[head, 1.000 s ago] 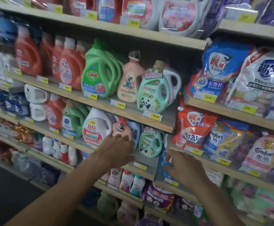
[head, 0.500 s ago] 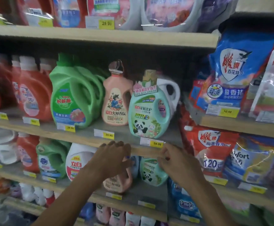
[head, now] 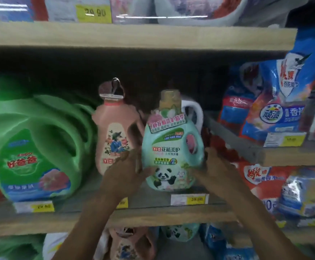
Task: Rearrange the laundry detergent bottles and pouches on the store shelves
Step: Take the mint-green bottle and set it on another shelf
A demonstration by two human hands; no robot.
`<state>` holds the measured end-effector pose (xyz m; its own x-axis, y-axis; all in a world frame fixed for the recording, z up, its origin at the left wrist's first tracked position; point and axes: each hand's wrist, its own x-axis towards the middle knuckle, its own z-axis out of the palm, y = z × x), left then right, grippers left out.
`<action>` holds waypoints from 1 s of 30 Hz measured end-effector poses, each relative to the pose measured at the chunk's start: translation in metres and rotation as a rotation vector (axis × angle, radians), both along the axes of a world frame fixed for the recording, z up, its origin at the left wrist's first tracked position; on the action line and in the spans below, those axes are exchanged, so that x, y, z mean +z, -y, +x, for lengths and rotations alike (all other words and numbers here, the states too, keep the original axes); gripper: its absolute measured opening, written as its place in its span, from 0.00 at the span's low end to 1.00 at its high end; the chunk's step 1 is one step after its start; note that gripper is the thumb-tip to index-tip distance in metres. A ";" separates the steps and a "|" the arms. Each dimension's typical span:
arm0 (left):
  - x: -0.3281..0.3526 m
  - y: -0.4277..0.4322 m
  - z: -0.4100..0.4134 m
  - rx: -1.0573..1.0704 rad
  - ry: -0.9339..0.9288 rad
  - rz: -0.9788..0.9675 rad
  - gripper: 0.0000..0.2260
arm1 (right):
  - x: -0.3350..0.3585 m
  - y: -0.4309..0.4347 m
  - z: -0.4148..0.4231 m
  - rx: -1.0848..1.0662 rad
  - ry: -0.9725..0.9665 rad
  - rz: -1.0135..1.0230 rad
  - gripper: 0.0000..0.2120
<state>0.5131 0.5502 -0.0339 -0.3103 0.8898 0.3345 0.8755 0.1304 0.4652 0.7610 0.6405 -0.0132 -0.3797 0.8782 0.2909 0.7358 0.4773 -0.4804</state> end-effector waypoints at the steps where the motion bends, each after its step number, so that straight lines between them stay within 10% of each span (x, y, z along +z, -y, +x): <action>1: 0.000 -0.007 -0.004 -0.058 0.058 0.019 0.36 | 0.000 -0.003 -0.004 0.012 -0.029 -0.047 0.30; 11: -0.021 -0.059 -0.024 -0.550 0.835 0.056 0.35 | -0.022 -0.025 -0.031 0.244 -0.636 -0.381 0.35; 30: 0.030 -0.023 0.020 -0.474 0.931 0.352 0.09 | 0.013 0.000 -0.023 0.318 -0.798 -0.192 0.14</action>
<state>0.5328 0.5731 -0.0040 -0.2251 0.8862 0.4050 0.0889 -0.3953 0.9143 0.7379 0.6401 -0.0007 -0.3615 0.8263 0.4318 -0.0076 0.4605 -0.8876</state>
